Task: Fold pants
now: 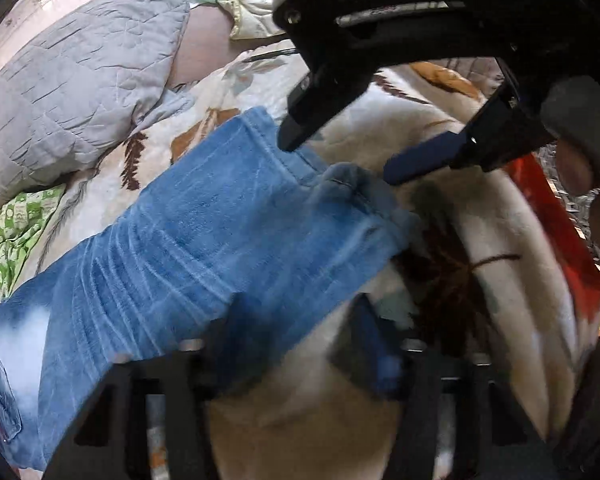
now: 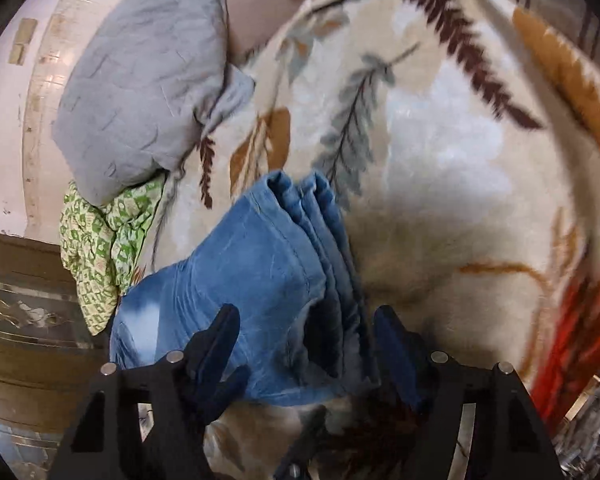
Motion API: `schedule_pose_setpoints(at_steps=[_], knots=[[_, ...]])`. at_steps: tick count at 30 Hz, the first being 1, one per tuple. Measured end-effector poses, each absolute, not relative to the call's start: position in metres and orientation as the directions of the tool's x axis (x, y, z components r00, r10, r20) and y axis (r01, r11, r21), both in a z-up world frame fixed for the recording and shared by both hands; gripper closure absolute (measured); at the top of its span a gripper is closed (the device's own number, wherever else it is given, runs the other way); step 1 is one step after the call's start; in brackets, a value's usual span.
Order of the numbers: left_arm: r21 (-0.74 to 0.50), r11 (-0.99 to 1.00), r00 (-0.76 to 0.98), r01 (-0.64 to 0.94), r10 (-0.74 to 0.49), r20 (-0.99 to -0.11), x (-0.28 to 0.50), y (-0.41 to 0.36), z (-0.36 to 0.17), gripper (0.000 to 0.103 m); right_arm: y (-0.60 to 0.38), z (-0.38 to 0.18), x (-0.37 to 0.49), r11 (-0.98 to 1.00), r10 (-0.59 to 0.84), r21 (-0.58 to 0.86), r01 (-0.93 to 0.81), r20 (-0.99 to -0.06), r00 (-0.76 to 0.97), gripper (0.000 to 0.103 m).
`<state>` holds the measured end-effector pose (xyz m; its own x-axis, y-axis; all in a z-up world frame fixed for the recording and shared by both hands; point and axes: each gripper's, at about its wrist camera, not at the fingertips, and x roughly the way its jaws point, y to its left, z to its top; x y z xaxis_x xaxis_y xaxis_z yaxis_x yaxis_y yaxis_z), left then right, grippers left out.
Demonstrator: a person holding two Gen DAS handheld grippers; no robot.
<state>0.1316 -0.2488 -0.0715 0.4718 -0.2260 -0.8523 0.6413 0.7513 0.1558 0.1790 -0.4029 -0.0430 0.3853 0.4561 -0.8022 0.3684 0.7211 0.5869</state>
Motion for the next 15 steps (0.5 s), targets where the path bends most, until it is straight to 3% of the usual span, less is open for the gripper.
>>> schedule_pose_setpoints(at_steps=[4, 8, 13, 15], knots=[[0.113, 0.752, 0.448, 0.650, -0.259, -0.856, 0.135, -0.244, -0.065, 0.078, -0.408, -0.053, 0.180, 0.686, 0.483, 0.609, 0.398, -0.790, 0.377, 0.031], [-0.009, 0.781, 0.403, 0.624, -0.332, -0.852, 0.141, -0.228, -0.058, 0.084, -0.413, -0.066, 0.176, 0.606, 0.532, 0.656, 0.450, -0.754, 0.385, 0.031], [-0.122, 0.803, 0.353, 0.584, -0.386, -0.852, 0.149, -0.219, -0.056, 0.084, -0.401, -0.072, 0.179, 0.600, 0.539, 0.654, 0.461, -0.756, 0.372, 0.050], [-0.152, 0.809, 0.345, 0.567, -0.401, -0.848, 0.151, -0.216, -0.053, 0.084, -0.402, -0.064, 0.179, 0.598, 0.533, 0.665, 0.448, -0.747, 0.397, 0.066]])
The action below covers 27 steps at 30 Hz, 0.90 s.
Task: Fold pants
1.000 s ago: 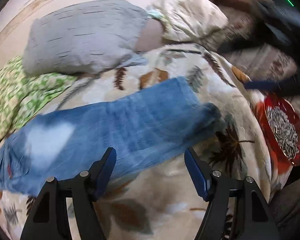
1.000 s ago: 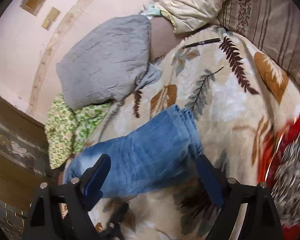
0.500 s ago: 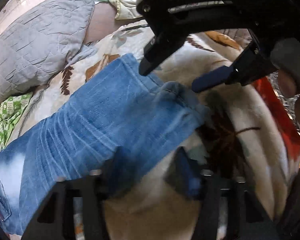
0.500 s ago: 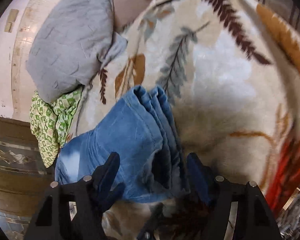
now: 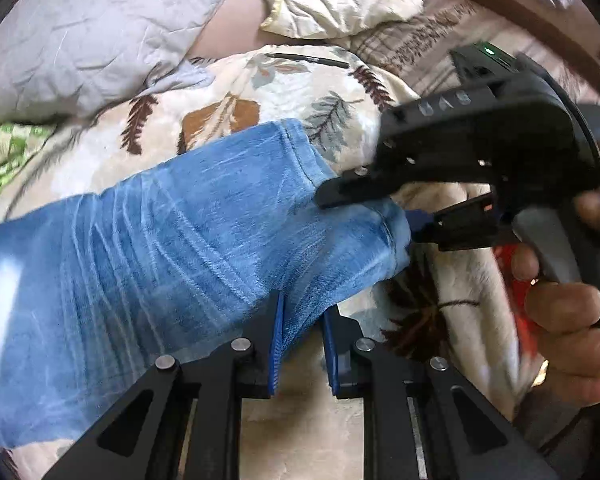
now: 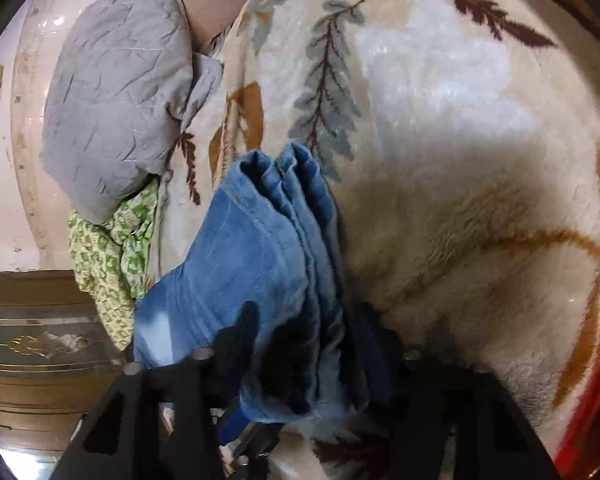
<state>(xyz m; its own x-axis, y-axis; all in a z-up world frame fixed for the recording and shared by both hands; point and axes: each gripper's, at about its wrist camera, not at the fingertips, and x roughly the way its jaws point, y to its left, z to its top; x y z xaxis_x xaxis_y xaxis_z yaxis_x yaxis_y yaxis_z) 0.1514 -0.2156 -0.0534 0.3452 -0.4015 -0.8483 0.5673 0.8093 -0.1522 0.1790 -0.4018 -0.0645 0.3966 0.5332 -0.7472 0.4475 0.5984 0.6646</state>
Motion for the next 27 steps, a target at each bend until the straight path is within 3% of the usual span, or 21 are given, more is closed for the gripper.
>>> schedule_pose_setpoints(at_steps=[5, 9, 11, 15, 18, 21, 27], knots=[[-0.144, 0.814, 0.345, 0.563, -0.389, -0.854, 0.153, -0.218, -0.054, 0.084, -0.398, -0.057, 0.180, 0.560, 0.580, 0.720, 0.410, -0.694, 0.427, 0.068], [-0.054, 0.796, 0.409, 0.602, -0.367, -0.835, 0.142, -0.226, -0.044, 0.080, -0.402, -0.044, 0.180, 0.553, 0.572, 0.744, 0.374, -0.666, 0.478, 0.080], [-0.035, 0.787, 0.419, 0.616, -0.365, -0.831, 0.137, -0.230, -0.042, 0.075, -0.401, -0.043, 0.180, 0.549, 0.578, 0.749, 0.371, -0.661, 0.479, 0.081], [0.025, 0.769, 0.441, 0.638, -0.340, -0.830, 0.136, -0.243, -0.045, 0.074, -0.402, -0.046, 0.180, 0.545, 0.582, 0.748, 0.378, -0.662, 0.473, 0.086], [0.053, 0.766, 0.465, 0.641, -0.332, -0.821, 0.136, -0.246, -0.045, 0.088, -0.401, -0.044, 0.181, 0.538, 0.597, 0.764, 0.357, -0.644, 0.479, 0.089], [0.018, 0.789, 0.488, 0.615, -0.362, -0.794, 0.133, -0.230, -0.032, 0.091, -0.392, -0.025, 0.180, 0.549, 0.615, 0.792, 0.266, -0.599, 0.513, 0.090], [-0.170, 0.876, 0.555, 0.451, -0.425, -0.715, 0.132, -0.151, 0.017, 0.092, -0.307, 0.047, 0.188, 0.612, 0.663, 0.791, -0.010, -0.507, 0.550, 0.091]])
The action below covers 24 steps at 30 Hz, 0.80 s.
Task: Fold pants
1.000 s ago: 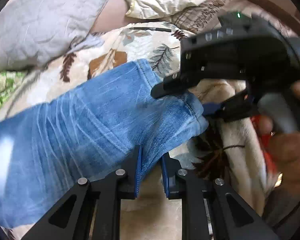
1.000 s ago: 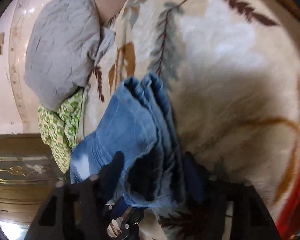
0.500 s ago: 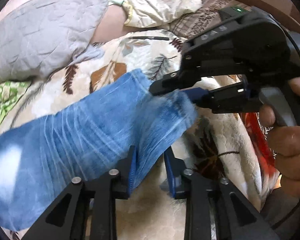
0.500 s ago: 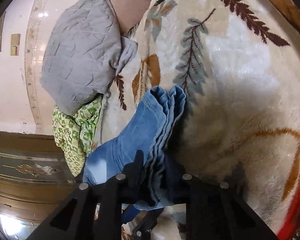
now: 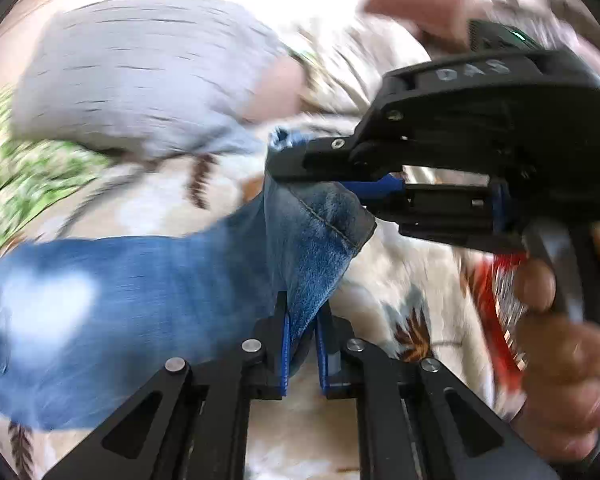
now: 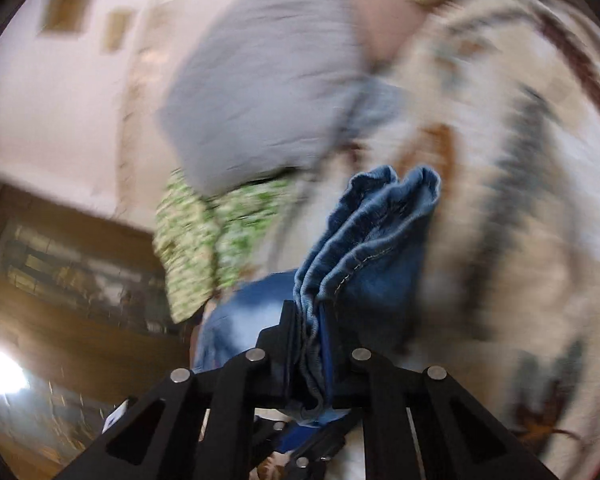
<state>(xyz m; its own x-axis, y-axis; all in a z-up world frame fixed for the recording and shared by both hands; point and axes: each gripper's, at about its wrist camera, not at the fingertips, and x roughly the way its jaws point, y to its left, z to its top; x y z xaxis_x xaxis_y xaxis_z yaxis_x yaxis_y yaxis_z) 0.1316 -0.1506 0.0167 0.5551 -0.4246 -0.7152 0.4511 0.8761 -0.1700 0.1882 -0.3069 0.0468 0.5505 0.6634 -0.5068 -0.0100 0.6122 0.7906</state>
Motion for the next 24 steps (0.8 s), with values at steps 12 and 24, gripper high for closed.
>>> schedule_pose_setpoints(at_steps=[12, 24], knots=[[-0.538, 0.843, 0.479, -0.006, -0.470, -0.742, 0.150, 0.013, -0.039, 0.092, -0.152, 0.000, 0.223, 0.618, 0.763, 0.769, -0.162, -0.537, 0.361, 0.086], [-0.574, 0.814, 0.432, -0.084, -0.489, -0.757, 0.151, 0.019, -0.054, 0.088, -0.235, -0.010, 0.193, 0.706, 0.626, 0.708, 0.013, -0.632, 0.456, 0.027]])
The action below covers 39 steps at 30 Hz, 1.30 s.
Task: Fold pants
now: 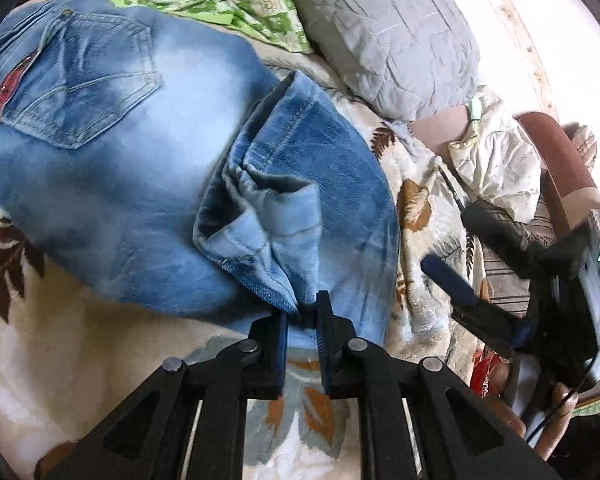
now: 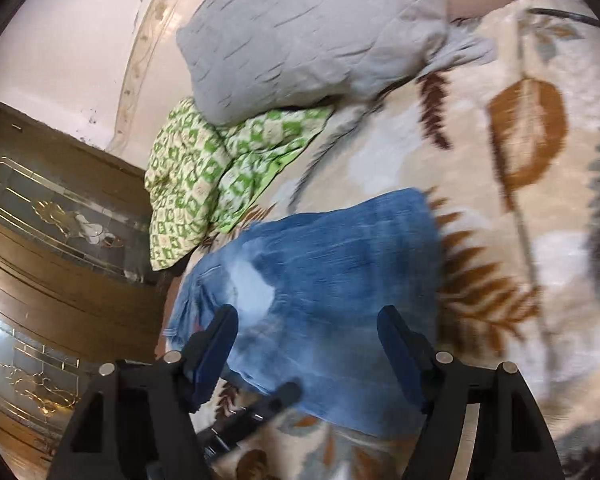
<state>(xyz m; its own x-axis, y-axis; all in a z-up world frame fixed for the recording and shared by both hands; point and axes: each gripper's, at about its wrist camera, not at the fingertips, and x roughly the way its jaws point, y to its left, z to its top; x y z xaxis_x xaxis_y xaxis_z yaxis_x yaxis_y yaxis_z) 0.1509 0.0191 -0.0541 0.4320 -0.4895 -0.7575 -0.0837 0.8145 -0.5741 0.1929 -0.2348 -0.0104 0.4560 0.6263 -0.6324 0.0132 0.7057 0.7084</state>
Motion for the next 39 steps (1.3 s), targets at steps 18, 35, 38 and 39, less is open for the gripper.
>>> schedule_pose_setpoints(at_steps=[18, 35, 38, 39], knots=[[-0.489, 0.871, 0.491, -0.046, -0.407, -0.771, 0.157, 0.025, -0.025, 0.095, -0.226, -0.050, 0.192, 0.782, 0.546, 0.615, 0.099, -0.753, 0.368, 0.062], [-0.367, 0.924, 0.441, -0.104, -0.288, -0.850, 0.150, 0.050, -0.046, 0.071, -0.190, 0.002, 0.172, 0.876, 0.443, 0.479, -0.054, -0.755, 0.484, 0.041], [-0.362, 0.928, 0.502, -0.083, -0.275, -0.820, 0.138, 0.065, -0.020, 0.037, -0.177, 0.013, 0.158, 0.866, 0.472, 0.487, -0.112, -0.725, 0.501, 0.034], [-0.384, 0.919, 0.524, -0.095, -0.282, -0.804, 0.134, 0.078, -0.012, 0.033, -0.171, 0.013, 0.154, 0.859, 0.489, 0.496, -0.126, -0.721, 0.492, 0.033]])
